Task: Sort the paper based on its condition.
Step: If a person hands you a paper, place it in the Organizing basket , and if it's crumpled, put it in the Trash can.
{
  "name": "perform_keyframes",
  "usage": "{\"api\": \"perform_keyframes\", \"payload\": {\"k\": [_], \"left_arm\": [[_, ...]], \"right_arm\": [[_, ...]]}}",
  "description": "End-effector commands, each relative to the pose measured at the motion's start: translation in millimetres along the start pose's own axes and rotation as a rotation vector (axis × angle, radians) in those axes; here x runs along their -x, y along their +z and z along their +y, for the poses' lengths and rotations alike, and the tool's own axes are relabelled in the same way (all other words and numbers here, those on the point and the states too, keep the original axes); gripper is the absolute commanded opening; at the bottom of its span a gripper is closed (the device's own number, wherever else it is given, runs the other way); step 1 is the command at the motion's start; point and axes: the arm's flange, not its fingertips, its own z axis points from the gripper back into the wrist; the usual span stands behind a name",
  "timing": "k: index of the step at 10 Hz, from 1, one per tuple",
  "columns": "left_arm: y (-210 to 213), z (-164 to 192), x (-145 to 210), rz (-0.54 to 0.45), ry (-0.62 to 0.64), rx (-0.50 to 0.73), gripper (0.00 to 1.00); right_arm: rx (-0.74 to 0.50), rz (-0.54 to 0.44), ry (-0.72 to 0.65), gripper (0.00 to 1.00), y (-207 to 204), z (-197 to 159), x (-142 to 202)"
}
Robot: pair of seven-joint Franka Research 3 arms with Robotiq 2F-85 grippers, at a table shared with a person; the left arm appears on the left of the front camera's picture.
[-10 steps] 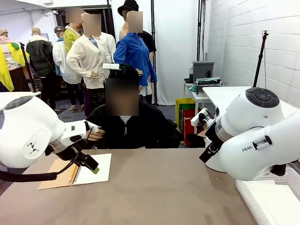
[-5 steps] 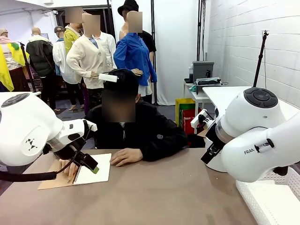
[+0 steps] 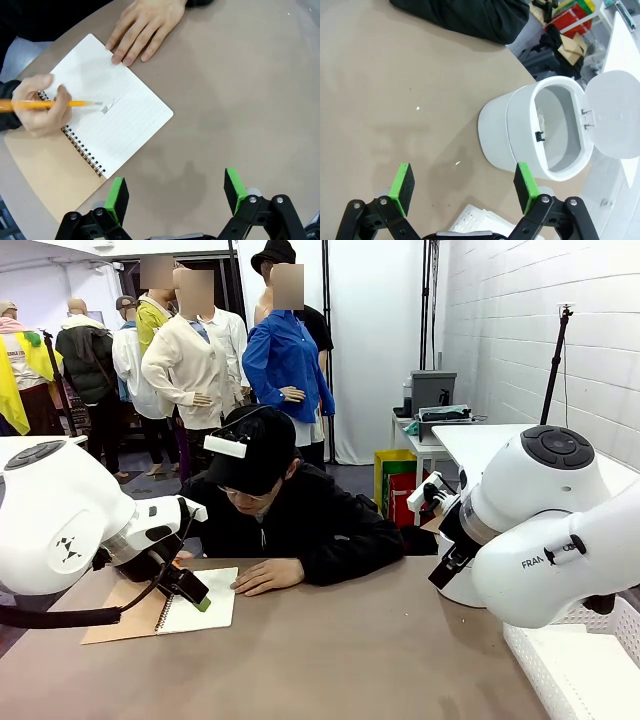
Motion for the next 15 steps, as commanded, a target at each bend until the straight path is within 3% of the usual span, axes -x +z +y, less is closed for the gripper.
{"api": "perform_keyframes", "payload": {"k": [1, 4, 8, 15], "left_arm": [[7, 0, 0, 0.025, -0.001, 0.079, 1.0], [25, 5, -1, 0.086, -0.025, 0.187, 1.0], [81, 9, 10, 0.042, -0.108, 0.296, 1.0], [194, 29, 25, -0.185, -0.13, 0.056, 1.0]], "right_arm": [[-0.056, 0.009, 0.012, 1.0, 2, 3, -5], [-0.233, 0.03, 0.01, 1.0, 2, 10, -24], [-0.388, -0.032, 0.041, 1.0, 41, 25, -54], [-0.403, -0.205, 0.097, 1.0, 149, 14, -94]]}}
